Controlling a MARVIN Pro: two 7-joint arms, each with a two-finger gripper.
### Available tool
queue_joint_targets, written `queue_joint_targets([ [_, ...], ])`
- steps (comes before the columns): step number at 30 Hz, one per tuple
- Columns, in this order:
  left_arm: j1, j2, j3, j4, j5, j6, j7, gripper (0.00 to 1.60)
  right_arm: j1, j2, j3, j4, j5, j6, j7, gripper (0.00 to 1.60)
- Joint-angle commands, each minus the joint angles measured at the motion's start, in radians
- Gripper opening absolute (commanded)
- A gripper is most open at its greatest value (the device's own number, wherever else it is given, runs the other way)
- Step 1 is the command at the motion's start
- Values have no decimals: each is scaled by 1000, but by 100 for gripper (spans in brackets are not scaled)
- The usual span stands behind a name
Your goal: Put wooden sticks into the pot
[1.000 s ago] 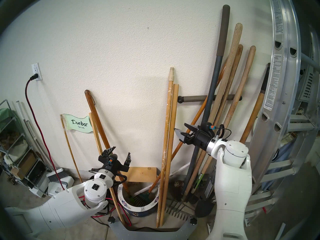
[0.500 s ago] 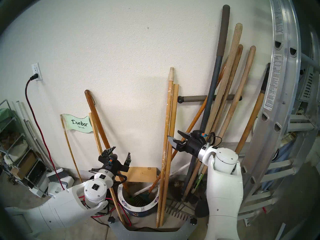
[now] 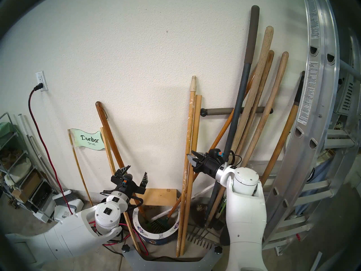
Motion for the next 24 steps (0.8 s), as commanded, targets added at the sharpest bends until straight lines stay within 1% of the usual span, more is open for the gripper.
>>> queue_joint_targets([
  [1,1,1,-2,0,0,-2,2,160,11,-8,-9,-10,4,-5,5,160],
  [3,0,1,-2,0,0,-2,2,160,12,-4,-11,-13,6,10,17,160],
  [7,0,1,-1,0,-1,-3,3,160,10,-8,-15,-2,-9,12,2,160],
  [9,0,1,0,0,-1,-3,3,160,18,-10,-15,25,-16,-1,-8,160],
  [24,-2,3,2,0,-3,-3,5,160,71,-21,-22,126,-36,-41,-37,160],
])
